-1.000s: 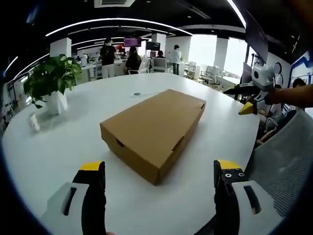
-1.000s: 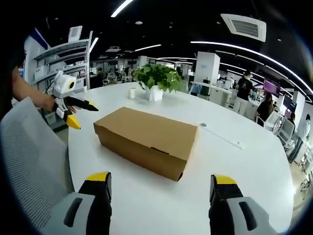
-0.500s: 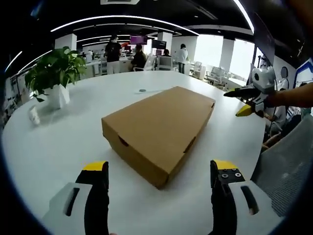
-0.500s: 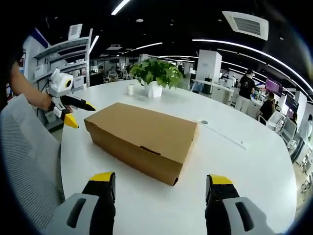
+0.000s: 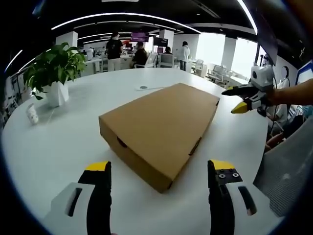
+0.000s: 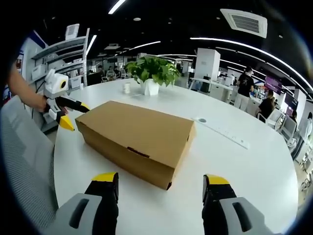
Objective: Operate the shoe box by opening the lid, removing the specified soft item, and placing it in the target area until the item is outside and the box remains undamaged.
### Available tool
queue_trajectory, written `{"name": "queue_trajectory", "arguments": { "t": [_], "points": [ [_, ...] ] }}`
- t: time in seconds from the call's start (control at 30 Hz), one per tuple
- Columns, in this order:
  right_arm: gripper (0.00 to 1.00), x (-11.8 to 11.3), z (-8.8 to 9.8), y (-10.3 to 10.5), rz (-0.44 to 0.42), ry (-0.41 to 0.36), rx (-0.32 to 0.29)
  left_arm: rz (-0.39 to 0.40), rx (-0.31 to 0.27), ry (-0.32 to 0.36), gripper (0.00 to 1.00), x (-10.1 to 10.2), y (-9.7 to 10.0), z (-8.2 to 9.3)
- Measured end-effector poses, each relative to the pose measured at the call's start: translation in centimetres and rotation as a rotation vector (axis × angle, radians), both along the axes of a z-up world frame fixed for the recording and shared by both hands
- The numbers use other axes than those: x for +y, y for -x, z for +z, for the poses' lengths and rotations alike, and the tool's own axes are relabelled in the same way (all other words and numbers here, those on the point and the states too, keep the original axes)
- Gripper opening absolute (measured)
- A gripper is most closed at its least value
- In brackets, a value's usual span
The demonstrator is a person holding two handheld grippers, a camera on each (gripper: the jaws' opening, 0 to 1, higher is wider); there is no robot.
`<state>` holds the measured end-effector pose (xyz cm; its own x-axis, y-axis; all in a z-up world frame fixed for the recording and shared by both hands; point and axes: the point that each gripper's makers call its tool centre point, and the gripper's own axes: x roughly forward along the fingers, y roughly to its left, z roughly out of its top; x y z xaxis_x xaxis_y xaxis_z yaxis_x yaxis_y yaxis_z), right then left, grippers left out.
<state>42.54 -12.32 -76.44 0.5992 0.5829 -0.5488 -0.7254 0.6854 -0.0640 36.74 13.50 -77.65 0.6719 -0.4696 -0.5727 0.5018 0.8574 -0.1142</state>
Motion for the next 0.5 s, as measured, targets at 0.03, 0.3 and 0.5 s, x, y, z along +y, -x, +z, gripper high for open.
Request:
{"name": "queue_trajectory", "arguments": {
  "t": [0.03,0.3,0.5],
  "points": [
    [0.68,0.0,-0.1,-0.1,0.004,0.004,0.000,0.000,0.000,-0.003,0.82,0.0,-0.1,0.0],
    [0.65,0.1,-0.5,-0.7,0.017,0.014,0.002,-0.007,0.008,-0.017,0.80,-0.2,-0.8,-0.6],
    [0.62,0.5,-0.8,-1.1,0.029,0.024,0.005,0.000,0.008,-0.014,0.78,-0.3,-1.0,-0.8]
  ]
}}
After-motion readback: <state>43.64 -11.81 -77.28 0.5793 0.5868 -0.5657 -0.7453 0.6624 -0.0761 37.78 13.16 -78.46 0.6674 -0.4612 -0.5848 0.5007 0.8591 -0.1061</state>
